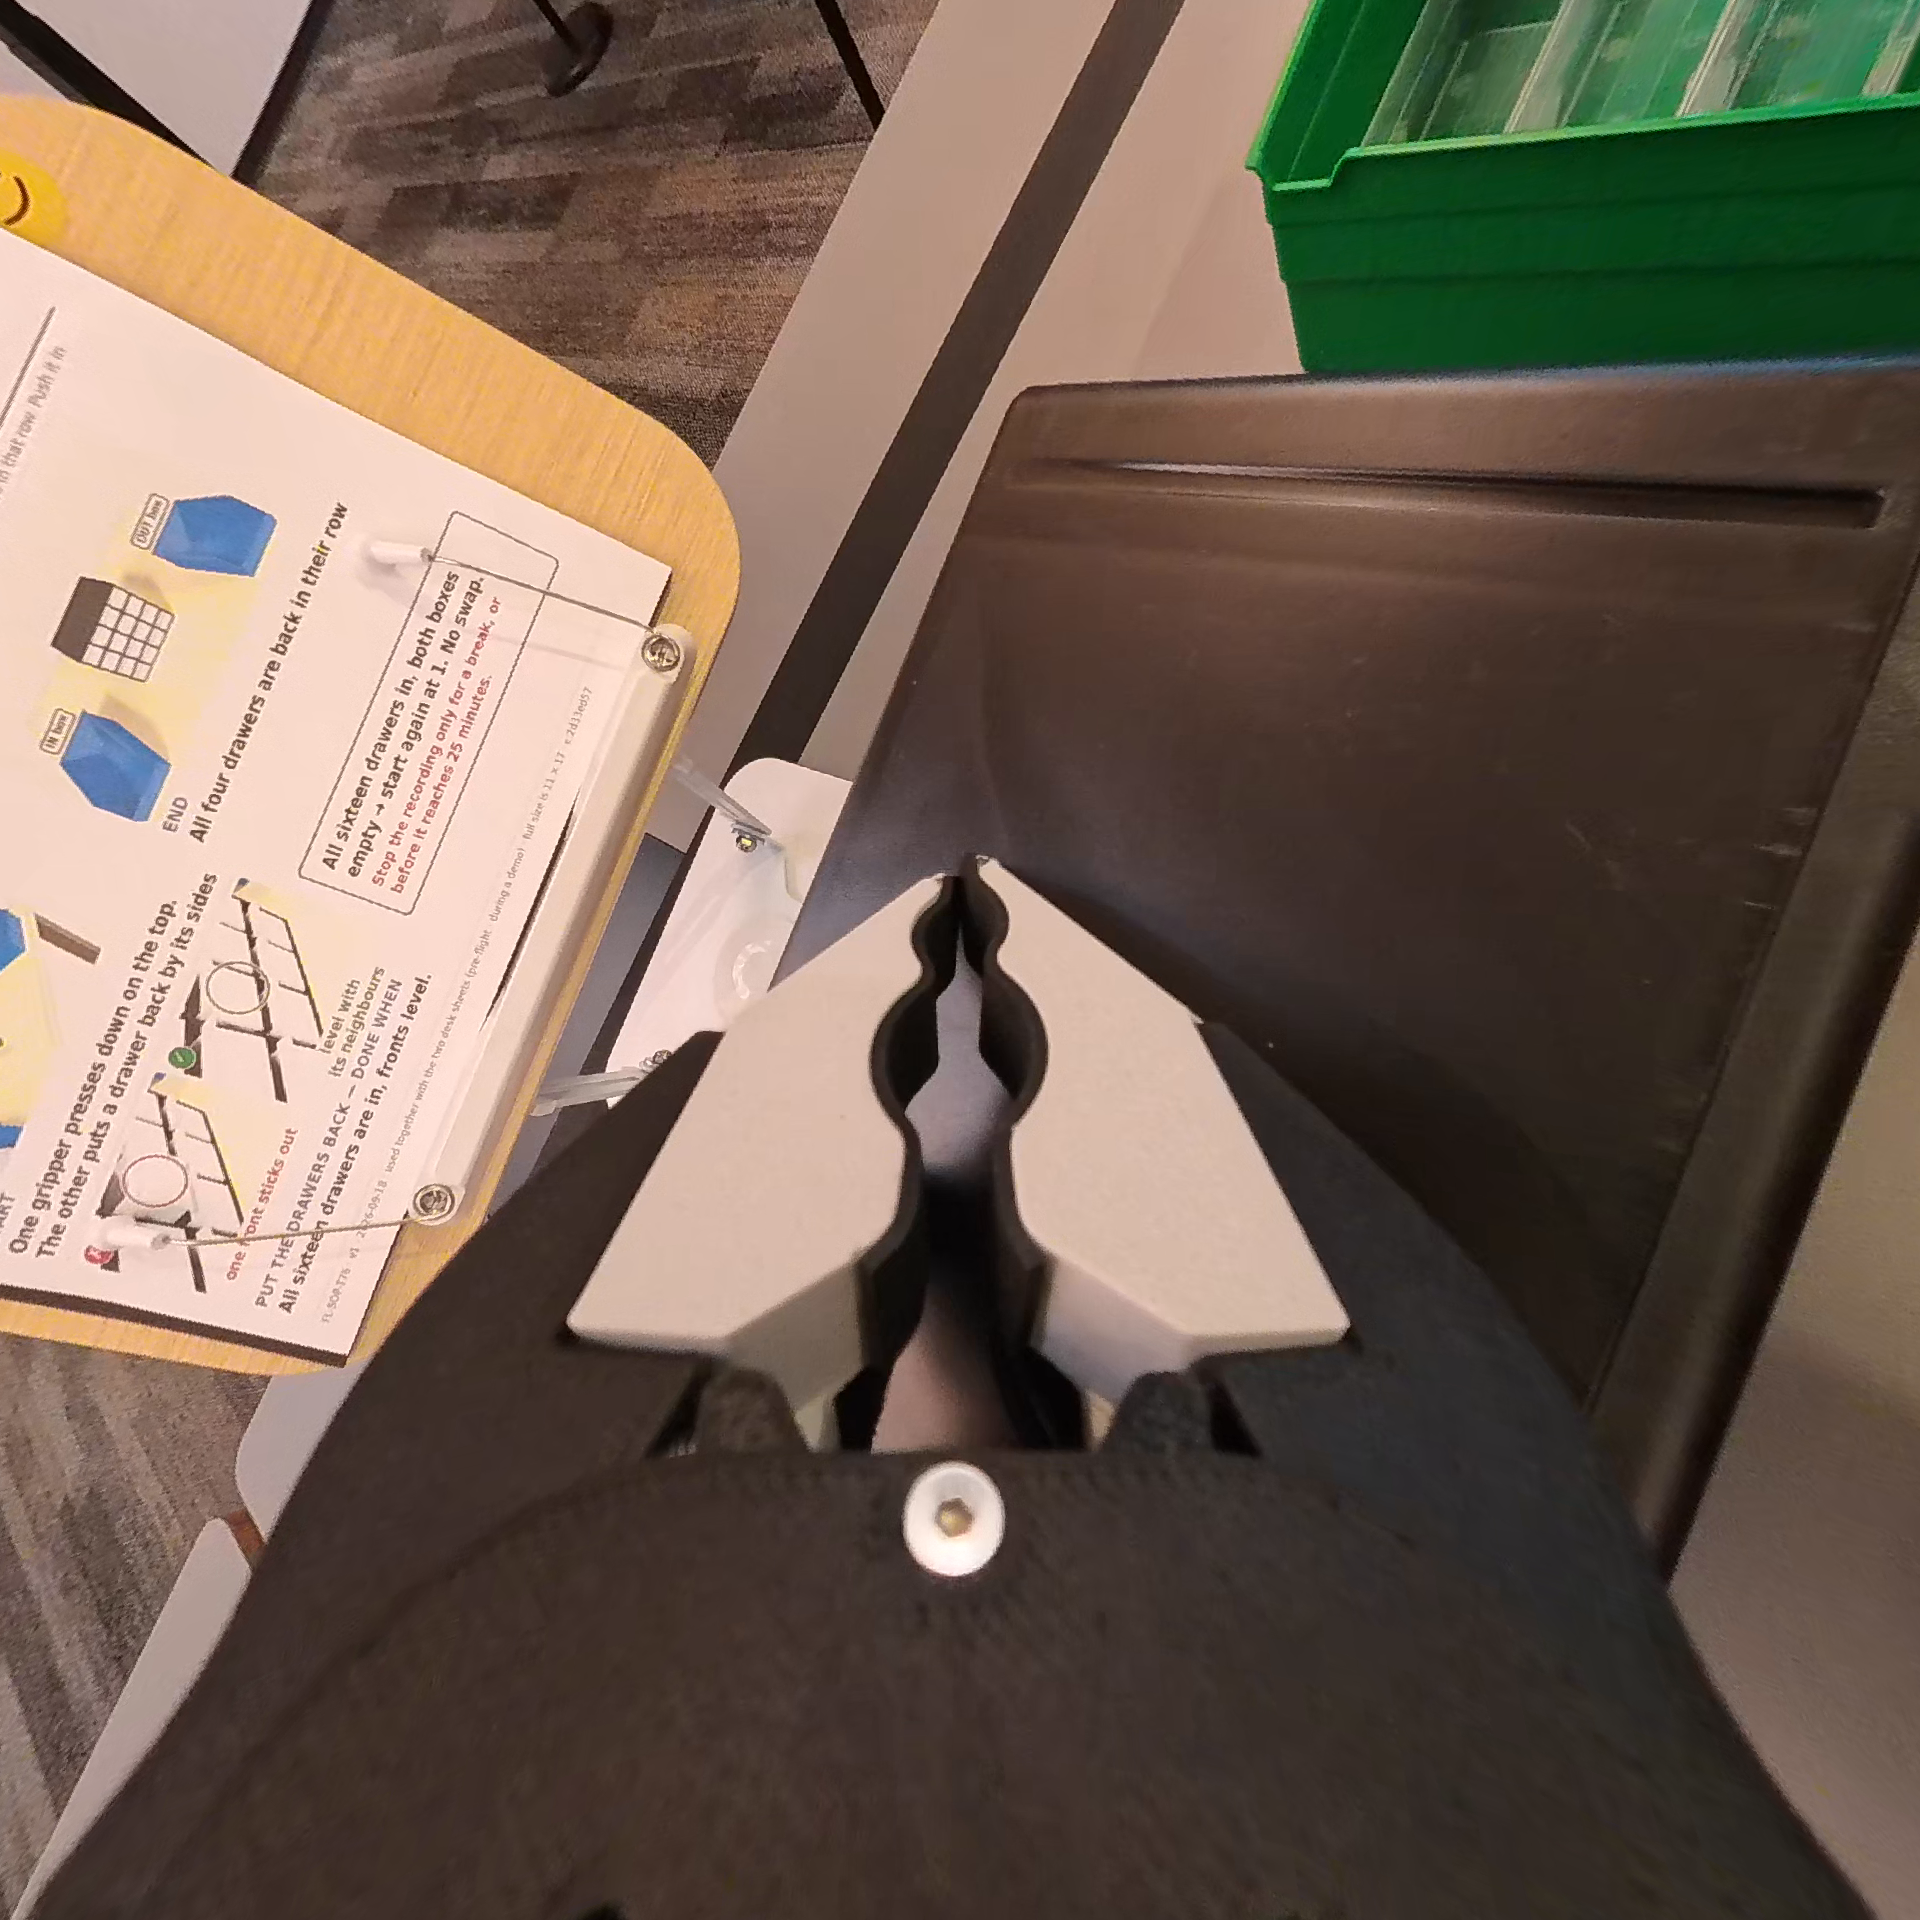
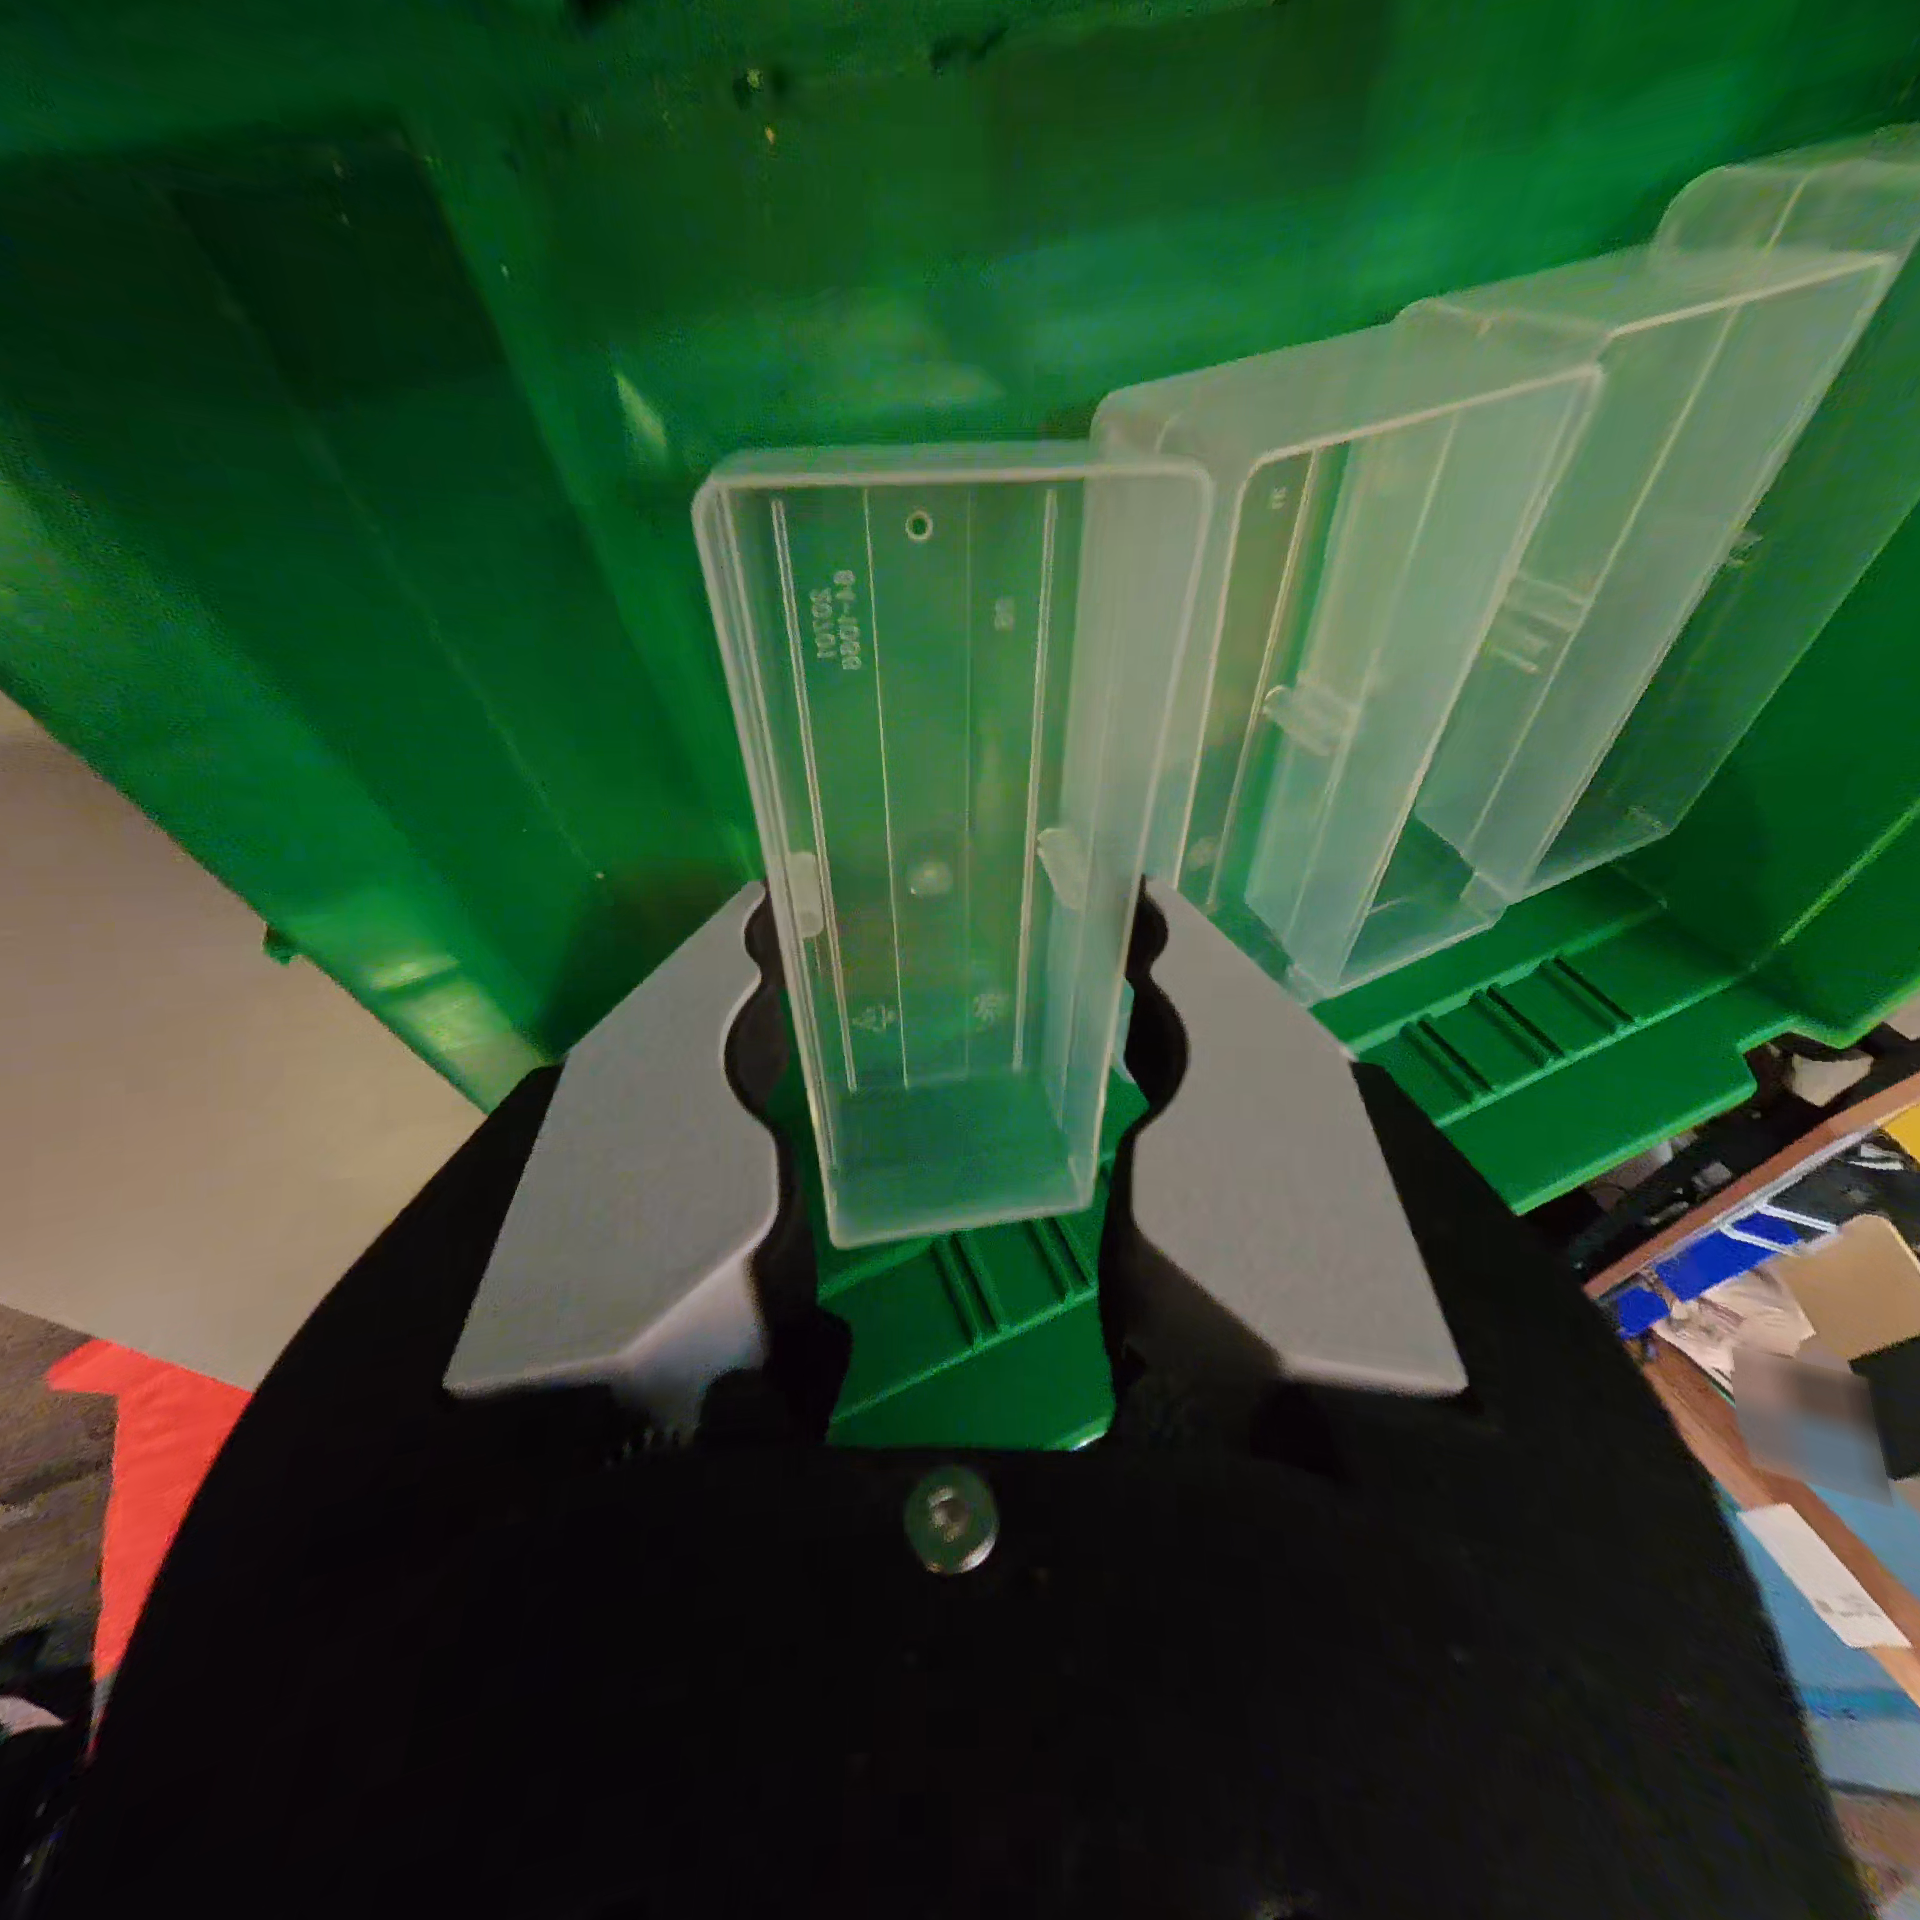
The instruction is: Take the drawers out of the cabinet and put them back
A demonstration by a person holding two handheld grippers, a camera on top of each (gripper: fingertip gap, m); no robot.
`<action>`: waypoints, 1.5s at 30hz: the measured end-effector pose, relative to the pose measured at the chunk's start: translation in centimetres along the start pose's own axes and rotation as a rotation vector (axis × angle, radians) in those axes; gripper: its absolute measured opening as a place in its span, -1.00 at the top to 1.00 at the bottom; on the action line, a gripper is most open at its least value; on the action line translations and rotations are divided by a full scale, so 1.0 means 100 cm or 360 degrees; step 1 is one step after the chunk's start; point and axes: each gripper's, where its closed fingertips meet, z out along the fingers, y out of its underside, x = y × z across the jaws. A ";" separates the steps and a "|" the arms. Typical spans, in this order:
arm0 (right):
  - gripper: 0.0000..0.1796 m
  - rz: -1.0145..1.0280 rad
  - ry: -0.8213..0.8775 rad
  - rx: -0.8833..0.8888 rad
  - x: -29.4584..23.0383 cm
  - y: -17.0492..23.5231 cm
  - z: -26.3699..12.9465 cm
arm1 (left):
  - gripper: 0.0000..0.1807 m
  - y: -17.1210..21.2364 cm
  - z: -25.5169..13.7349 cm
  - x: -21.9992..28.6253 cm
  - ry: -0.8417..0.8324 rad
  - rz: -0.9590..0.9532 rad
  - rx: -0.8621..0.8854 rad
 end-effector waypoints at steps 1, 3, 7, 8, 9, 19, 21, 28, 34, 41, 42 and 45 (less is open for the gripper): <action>0.29 -0.0009 0.0003 -0.0001 0.000 0.000 0.000 | 1.00 0.000 0.000 0.000 0.0001 -0.0001 0.0000; 0.28 0.0002 0.0033 0.0053 0.002 -0.006 -0.006 | 1.00 0.000 0.000 0.000 0.0002 -0.0002 0.0000; 0.17 0.0120 0.0158 -0.0012 0.018 0.007 -0.020 | 1.00 0.000 0.000 0.000 0.0004 -0.0005 0.0000; 0.16 0.0169 0.0177 0.0003 0.021 0.009 -0.025 | 1.00 0.000 0.000 0.000 0.0002 -0.0003 0.0000; 0.19 0.0246 0.0184 0.0044 0.024 0.010 -0.031 | 1.00 0.000 0.000 0.000 0.0000 -0.0001 0.0000; 0.33 0.0377 0.0150 0.0088 0.011 0.008 -0.020 | 1.00 0.000 0.000 0.000 0.0001 -0.0002 0.0000; 0.35 0.0445 0.0218 0.0040 0.017 0.014 -0.010 | 1.00 0.000 0.000 0.000 0.0001 -0.0002 0.0000; 0.31 0.0458 0.0126 0.0248 0.004 0.003 -0.022 | 1.00 0.000 0.000 0.000 0.0009 -0.0009 0.0000; 0.24 0.0445 -0.0022 0.0189 -0.006 0.005 -0.006 | 1.00 0.000 0.000 0.000 0.0003 -0.0005 0.0000; 0.38 0.0523 0.0210 0.0067 0.025 0.017 0.003 | 1.00 0.000 0.000 -0.001 0.0015 -0.0017 0.0000; 0.40 0.0530 0.0242 0.0043 0.028 0.018 0.005 | 1.00 0.000 0.000 -0.001 0.0014 -0.0016 0.0000; 0.40 0.0559 0.0270 0.0024 0.033 0.019 0.012 | 1.00 0.000 0.000 -0.001 0.0012 -0.0015 0.0000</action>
